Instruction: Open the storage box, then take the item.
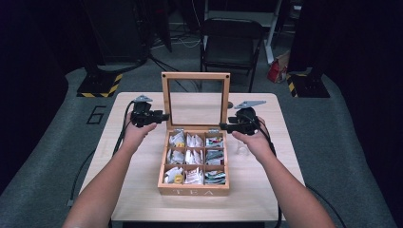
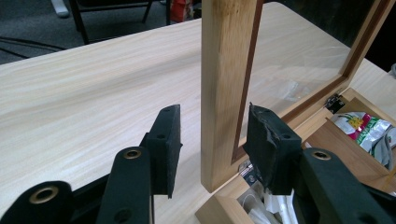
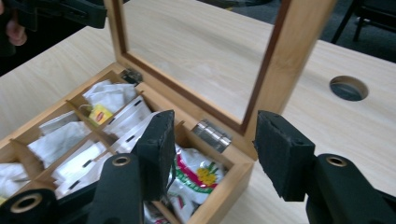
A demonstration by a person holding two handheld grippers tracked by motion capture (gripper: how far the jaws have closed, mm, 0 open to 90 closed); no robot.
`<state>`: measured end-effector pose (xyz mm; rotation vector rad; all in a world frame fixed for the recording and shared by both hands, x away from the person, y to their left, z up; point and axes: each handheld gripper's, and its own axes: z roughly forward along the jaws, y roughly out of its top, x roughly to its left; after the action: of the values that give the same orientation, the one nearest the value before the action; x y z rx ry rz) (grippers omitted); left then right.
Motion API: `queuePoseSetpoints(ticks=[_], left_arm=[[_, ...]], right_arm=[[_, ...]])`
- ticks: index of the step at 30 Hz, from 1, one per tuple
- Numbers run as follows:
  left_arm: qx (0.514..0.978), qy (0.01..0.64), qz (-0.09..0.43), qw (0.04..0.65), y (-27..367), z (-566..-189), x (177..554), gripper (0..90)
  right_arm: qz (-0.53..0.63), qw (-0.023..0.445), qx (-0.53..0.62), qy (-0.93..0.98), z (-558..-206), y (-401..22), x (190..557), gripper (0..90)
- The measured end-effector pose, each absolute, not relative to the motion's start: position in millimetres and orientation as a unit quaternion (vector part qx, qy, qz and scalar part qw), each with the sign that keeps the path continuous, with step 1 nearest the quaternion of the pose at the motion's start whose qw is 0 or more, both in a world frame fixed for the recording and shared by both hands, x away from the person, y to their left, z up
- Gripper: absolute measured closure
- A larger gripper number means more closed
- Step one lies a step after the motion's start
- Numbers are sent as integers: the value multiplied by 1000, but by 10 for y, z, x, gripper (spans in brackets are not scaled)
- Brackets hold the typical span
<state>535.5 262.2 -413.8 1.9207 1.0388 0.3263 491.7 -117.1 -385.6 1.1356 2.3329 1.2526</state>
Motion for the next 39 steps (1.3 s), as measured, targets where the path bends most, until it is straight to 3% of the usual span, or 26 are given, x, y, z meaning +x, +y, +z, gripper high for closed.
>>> queuePoseSetpoints(ticks=[21, 39], left_arm=[[773, 422, 130, 457, 2741, -4103, 5166, 485], [777, 407, 132, 461, 2756, -4066, 5042, 469]], right_arm=[[431, 116, 292, 846, -3993, -722, 4590, 505], [445, 58, 204, 870, -4164, -285, 4399, 592]])
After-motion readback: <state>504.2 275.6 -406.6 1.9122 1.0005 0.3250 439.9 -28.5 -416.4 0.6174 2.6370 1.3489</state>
